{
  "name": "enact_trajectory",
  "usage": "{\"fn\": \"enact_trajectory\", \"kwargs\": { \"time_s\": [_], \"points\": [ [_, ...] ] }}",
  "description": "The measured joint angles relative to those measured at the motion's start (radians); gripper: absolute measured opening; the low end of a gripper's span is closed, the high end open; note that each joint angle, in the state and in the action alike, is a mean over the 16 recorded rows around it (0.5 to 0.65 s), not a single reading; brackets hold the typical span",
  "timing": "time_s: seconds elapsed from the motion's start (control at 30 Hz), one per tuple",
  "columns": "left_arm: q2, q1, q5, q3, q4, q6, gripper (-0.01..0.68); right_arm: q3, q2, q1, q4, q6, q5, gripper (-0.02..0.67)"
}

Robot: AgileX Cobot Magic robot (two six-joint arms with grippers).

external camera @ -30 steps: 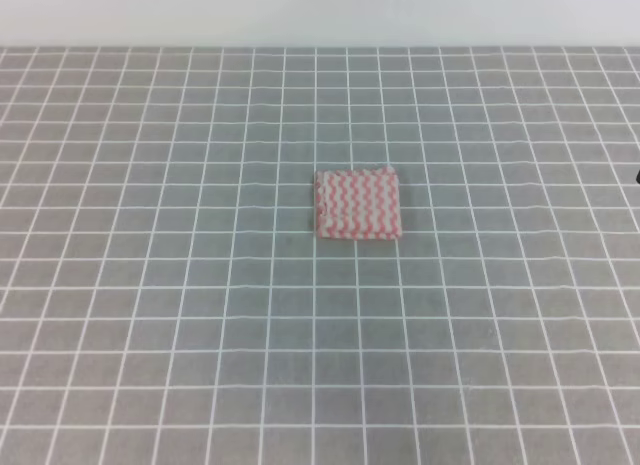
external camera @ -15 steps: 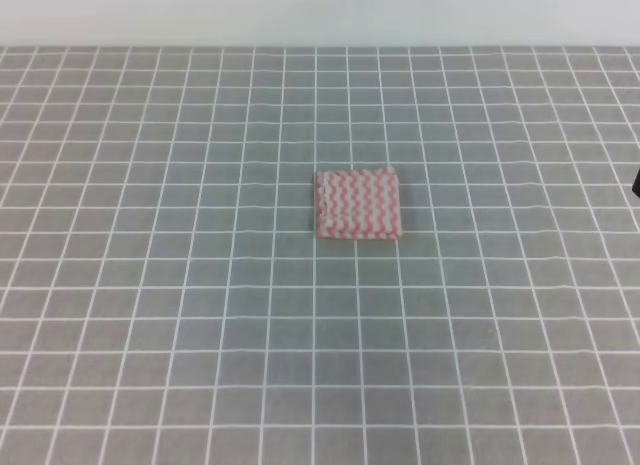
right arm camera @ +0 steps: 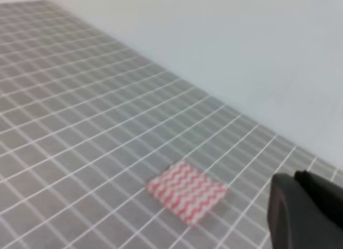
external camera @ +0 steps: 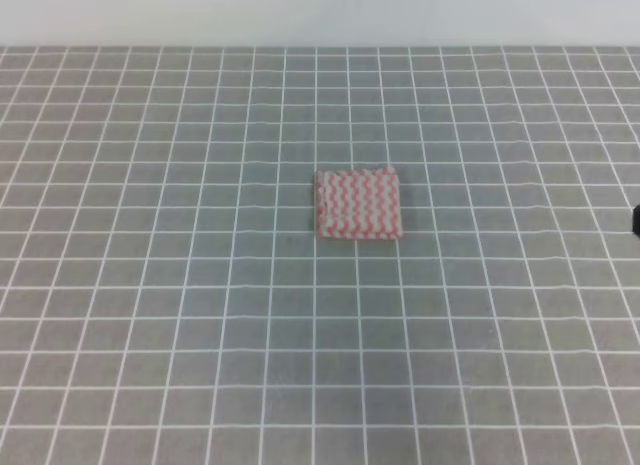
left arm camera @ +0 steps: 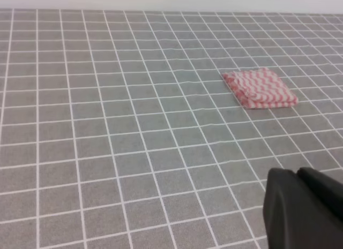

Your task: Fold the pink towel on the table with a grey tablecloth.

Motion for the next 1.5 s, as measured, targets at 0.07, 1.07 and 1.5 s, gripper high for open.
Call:
{"fn": "enact_trajectory", "kwargs": {
  "time_s": [0.07, 1.07, 1.5],
  "points": [
    [0.001, 0.0, 0.0, 0.0, 0.0, 0.0, 0.001, 0.002, -0.006, -0.018, -0.027, 0.0, -0.006, -0.017],
    [-0.006, 0.0, 0.006, -0.001, 0.017, -0.001, 0.0, 0.58, -0.636, -0.499, -0.07, 0.296, -0.055, -0.017],
    [0.004, 0.0, -0.002, 0.001, 0.024, 0.0, 0.002, 0.651, -0.639, -0.501, -0.224, 0.496, -0.036, -0.016]
  ]
}}
